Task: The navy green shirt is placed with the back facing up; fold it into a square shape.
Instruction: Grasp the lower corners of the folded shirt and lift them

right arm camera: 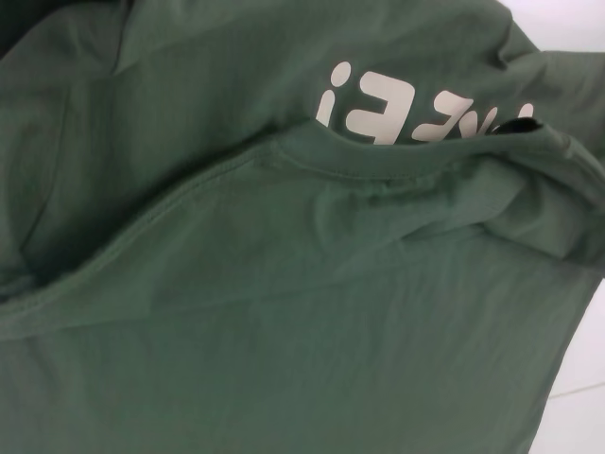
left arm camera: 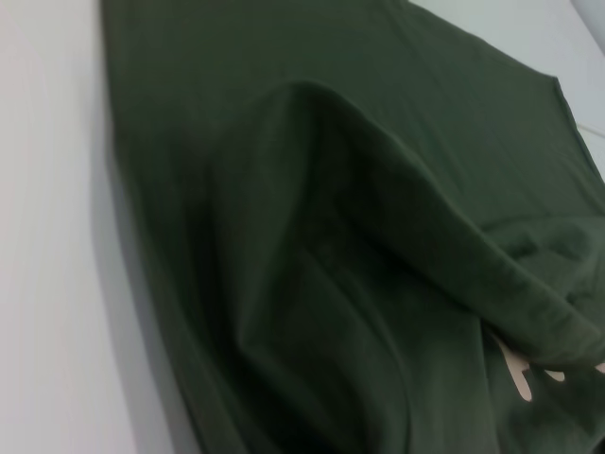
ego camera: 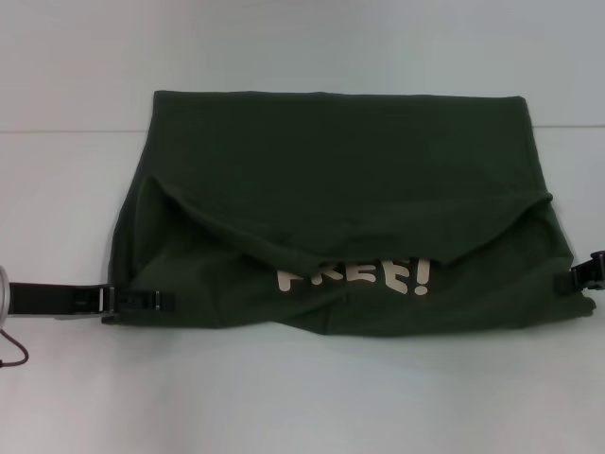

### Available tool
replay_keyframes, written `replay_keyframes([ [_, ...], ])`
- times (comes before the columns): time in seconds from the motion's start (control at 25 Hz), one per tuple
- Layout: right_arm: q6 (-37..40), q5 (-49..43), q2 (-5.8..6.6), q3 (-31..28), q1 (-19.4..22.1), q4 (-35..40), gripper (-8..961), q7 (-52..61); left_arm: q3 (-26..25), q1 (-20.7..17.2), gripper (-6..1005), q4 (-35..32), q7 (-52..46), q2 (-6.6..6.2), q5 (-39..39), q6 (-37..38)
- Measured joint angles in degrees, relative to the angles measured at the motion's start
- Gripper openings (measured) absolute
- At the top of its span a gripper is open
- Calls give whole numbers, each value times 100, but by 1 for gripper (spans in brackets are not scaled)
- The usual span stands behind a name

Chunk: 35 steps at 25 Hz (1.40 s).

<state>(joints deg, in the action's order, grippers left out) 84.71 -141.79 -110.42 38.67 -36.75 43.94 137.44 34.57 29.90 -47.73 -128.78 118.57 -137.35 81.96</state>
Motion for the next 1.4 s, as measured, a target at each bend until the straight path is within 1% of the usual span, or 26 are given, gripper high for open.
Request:
replay_keyframes([
  [0.28, -13, 2, -10, 3, 17, 0, 34, -20, 23, 7, 860, -9, 46, 11, 41, 31],
  [0.52, -17, 2, -14, 0, 9, 0, 34, -30, 23, 7, 633, -17, 23, 9, 31, 63],
  [0.72, -18, 2, -23, 0, 4, -5, 34, -32, 22, 5, 392, -45, 14, 8, 19, 87],
  [0.84, -18, 2, -23, 0, 20, -7, 34, -33, -5, -6, 158, -96, 10, -8, 17, 162],
  [1.08, -16, 5, -21, -4, 38, -8, 34, -35, -51, 35, 36, -157, -7, -80, 0, 454],
  [1.28, 49, 12, -11, -130, 72, 23, 34, -69, -129, 128, 37, -192, -107, -236, -117, 854],
  [1.36, 120, 25, -11, -167, 104, 42, 35, -87, -162, 135, 37, -226, -106, -250, -164, 947],
  [1.4, 162, 34, -11, -175, 118, 50, 35, -98, -188, 137, 37, -282, -82, -260, -237, 1148],
])
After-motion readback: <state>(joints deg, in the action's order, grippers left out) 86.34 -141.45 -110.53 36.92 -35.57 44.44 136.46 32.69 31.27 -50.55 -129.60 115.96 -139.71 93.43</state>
